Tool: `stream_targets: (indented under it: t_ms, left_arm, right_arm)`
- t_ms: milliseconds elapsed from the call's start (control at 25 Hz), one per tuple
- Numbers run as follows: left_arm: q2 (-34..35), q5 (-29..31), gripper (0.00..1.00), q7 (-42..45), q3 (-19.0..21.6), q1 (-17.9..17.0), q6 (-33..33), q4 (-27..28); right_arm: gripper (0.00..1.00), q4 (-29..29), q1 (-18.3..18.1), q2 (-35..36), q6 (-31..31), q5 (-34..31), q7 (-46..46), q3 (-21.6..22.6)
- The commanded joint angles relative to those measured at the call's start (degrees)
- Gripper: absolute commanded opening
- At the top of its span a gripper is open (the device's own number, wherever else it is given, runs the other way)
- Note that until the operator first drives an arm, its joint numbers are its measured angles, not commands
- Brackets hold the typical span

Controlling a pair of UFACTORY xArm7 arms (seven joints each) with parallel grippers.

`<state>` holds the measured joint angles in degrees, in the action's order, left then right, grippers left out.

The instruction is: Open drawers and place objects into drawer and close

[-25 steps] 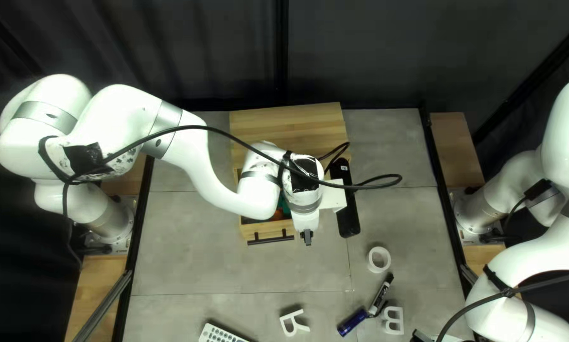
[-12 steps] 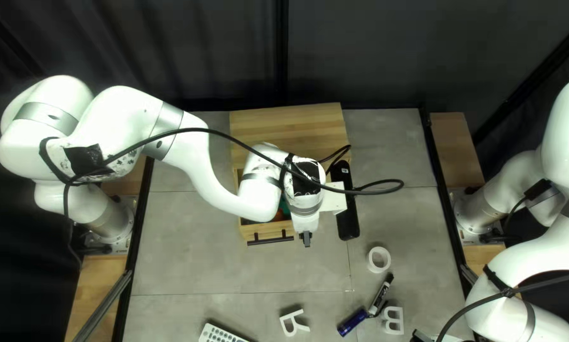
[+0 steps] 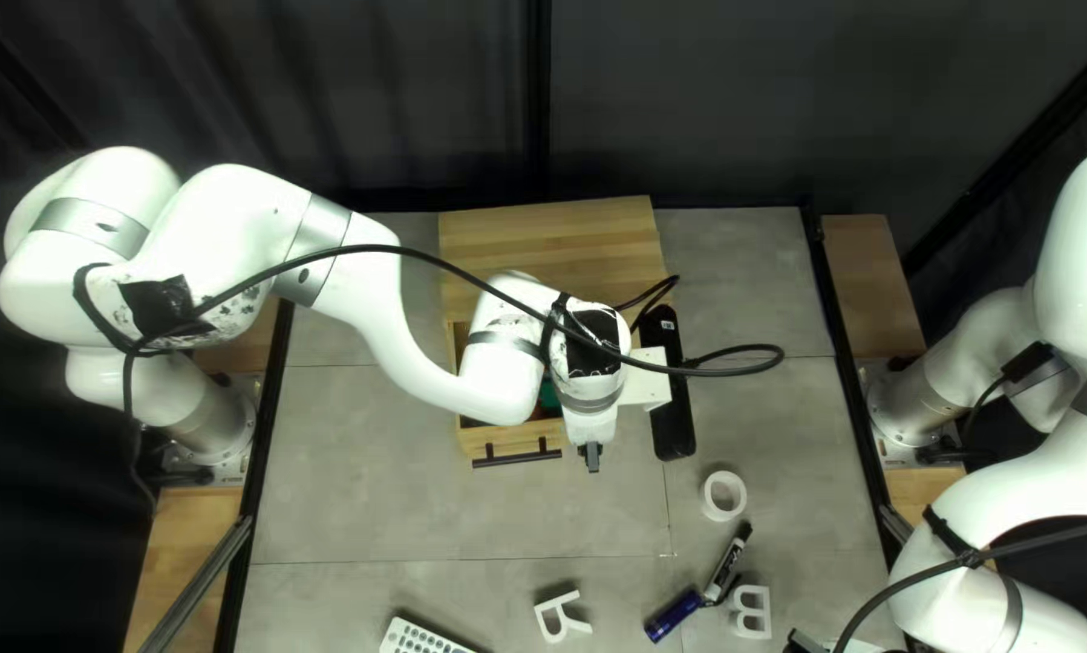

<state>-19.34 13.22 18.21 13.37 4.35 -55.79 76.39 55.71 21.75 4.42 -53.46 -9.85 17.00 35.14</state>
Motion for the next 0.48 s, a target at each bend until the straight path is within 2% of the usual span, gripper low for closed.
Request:
stream_targets:
  t_ms: [40, 480]
  left_arm:
    - [-0.49, 0.26, 1.00, 0.02, -0.09, -0.10, -0.30, 0.33]
    - [-1.74, 0.67, 1.00, 0.19, -0.55, 0.06, -0.25, 0.53]
  right_arm:
    - [1.00, 0.00, 0.00, 0.00, 0.00, 0.00, 0.00, 0.00]
    - [1.00, 0.00, 0.00, 0.00, 0.00, 0.00, 0.00, 0.00]
